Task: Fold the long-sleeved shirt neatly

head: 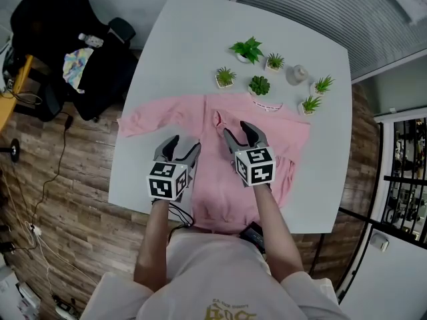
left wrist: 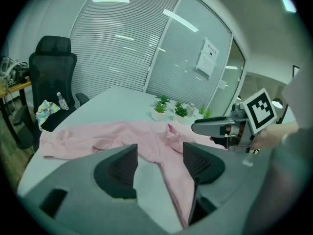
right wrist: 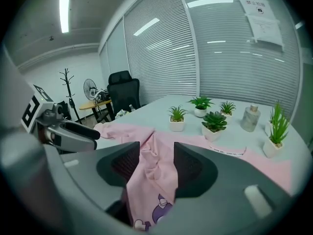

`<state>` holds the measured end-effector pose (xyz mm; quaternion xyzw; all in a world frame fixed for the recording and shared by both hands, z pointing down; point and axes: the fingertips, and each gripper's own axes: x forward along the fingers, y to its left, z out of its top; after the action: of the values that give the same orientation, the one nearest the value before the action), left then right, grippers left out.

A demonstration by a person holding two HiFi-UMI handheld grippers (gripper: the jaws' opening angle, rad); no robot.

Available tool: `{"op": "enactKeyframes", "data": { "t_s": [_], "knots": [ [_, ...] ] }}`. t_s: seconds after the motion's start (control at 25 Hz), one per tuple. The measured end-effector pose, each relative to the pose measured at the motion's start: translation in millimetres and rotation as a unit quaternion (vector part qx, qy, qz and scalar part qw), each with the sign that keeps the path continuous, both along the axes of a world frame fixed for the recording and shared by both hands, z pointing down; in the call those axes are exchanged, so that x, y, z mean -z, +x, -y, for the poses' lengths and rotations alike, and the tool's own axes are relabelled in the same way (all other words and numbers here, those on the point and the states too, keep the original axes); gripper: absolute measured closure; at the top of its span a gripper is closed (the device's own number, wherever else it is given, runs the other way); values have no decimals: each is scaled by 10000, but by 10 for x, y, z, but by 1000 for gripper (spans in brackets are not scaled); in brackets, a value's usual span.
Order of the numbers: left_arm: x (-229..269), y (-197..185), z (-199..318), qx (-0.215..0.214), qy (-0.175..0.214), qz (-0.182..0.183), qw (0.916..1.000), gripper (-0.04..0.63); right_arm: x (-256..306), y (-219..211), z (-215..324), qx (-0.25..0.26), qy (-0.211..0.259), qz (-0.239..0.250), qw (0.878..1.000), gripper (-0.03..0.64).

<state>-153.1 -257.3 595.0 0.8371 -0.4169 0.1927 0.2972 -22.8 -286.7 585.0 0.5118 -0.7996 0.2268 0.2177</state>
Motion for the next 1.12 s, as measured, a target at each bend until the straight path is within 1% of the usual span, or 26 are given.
{"op": "enactKeyframes", "data": {
  "t_s": [0.24,0.36,0.48,0.64,0.8,1.04,1.12],
  "knots": [
    [15,-58,7,56,2,21,10000,304,142,13,-28,-74,124,131,9998,407],
    [-10,-122,22,113,-77,88,9999,304,191,-43,-41,-101,142,291,9994,410],
    [-31,-267,29,239,-125,188,9995,304,221,-167,-93,-35,139,407,9991,417],
    [-45,-583,72,573,-163,295,9978,305,265,-353,-129,168,155,454,9987,416],
    [-114,-952,108,982,-267,448,9938,314,276,-468,-157,305,142,475,9983,416],
    [-146,-1576,229,1669,-285,638,9835,318,229,-568,-205,434,77,481,9979,416],
    [-171,-1748,268,1826,-291,753,9799,318,217,-585,-221,464,62,489,9977,417]
  ]
}}
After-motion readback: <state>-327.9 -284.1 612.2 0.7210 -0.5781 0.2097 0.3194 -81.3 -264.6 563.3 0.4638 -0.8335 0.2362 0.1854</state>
